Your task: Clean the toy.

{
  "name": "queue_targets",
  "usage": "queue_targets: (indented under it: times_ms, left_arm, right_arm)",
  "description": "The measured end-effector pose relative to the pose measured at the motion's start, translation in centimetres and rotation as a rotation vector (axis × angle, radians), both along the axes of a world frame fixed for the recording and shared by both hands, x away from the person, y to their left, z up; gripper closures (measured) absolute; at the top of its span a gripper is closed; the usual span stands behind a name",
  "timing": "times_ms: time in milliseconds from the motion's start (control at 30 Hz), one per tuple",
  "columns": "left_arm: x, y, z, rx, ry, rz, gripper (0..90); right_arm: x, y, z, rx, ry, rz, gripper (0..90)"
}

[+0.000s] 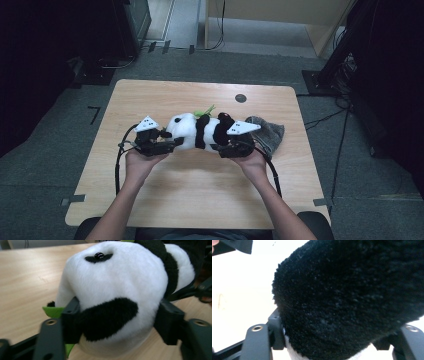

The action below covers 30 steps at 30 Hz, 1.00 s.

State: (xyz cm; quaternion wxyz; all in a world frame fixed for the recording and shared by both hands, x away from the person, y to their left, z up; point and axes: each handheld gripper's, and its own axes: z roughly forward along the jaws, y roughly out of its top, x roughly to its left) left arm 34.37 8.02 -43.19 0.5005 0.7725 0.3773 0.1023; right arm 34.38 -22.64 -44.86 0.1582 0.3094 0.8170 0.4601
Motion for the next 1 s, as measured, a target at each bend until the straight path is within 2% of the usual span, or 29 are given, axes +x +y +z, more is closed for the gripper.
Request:
queue_targets:
  times_ms: [33, 67, 133, 167, 267, 333, 433, 567, 633, 667, 700, 733, 800, 867, 933, 1000]
  left_arm:
    - [0.0, 0.1, -0.2, -0.006, -0.029, -0.007, 27.5]
    - [-0.1, 0.3, -0.4, -0.039, -0.077, -0.021, 24.9]
    - [-0.1, 0.3, -0.6, -0.052, -0.092, -0.029, 24.6]
    - [-0.1, 0.4, -0.7, -0.056, -0.099, -0.035, 24.3]
    - [-0.2, 0.5, -1.1, -0.032, -0.117, -0.02, 23.6]
    - [-0.2, 0.8, -1.4, -0.03, -0.106, -0.02, 23.4]
    - [-0.1, 0.8, -1.9, -0.016, -0.091, -0.03, 23.6]
    - [-0.1, 0.2, -2.5, 0.009, -0.101, -0.046, 23.2]
    - [-0.2, 0.0, -2.7, -0.011, -0.108, -0.077, 20.8]
    - [-0.2, -0.2, -2.8, -0.017, -0.113, -0.097, 18.0]
    - [-0.3, -0.3, -2.9, -0.014, -0.122, -0.102, 18.0]
    - [-0.3, -0.6, -3.0, -0.003, -0.13, -0.097, 14.1]
    - [-0.2, -1.1, -3.2, 0.029, -0.119, -0.066, 14.0]
    - [-0.1, -1.3, -3.4, 0.054, -0.102, -0.032, 18.4]
    - [0.0, -1.4, -3.2, 0.039, -0.089, -0.006, 30.7]
    - [-0.1, -1.4, -2.9, 0.021, -0.076, 0.002, 42.1]
  right_arm:
    - [0.2, -0.3, 0.2, 0.012, 0.023, -0.004, 34.6]
    - [0.5, -1.0, 0.6, 0.045, 0.058, -0.018, 36.0]
    - [0.6, -1.2, 0.7, 0.056, 0.064, -0.022, 36.6]
    - [0.6, -1.5, 1.0, 0.061, 0.063, -0.026, 37.0]
    - [0.5, -2.1, 1.7, 0.04, 0.062, -0.066, 37.9]
    - [0.7, -2.7, 1.9, 0.043, 0.08, -0.09, 38.0]
    - [0.8, -4.0, 2.2, 0.085, 0.114, -0.112, 37.7]
    - [0.4, -4.2, 2.8, 0.108, 0.13, -0.087, 37.0]
    - [0.2, -3.9, 3.0, 0.121, 0.146, -0.068, 37.0]
    - [0.1, -3.5, 3.1, 0.138, 0.176, -0.031, 37.4]
    - [0.1, -3.5, 3.1, 0.138, 0.176, -0.031, 37.4]
    - [0.1, -3.1, 3.0, 0.145, 0.192, -0.012, 37.8]
    - [0.0, -2.8, 2.9, 0.141, 0.197, -0.007, 37.8]
    - [-0.1, -2.1, 2.6, 0.123, 0.206, -0.012, 37.5]
    - [0.0, -1.9, 2.3, 0.112, 0.206, -0.027, 35.1]
    - [0.1, -1.8, 2.2, 0.102, 0.197, -0.038, 27.7]
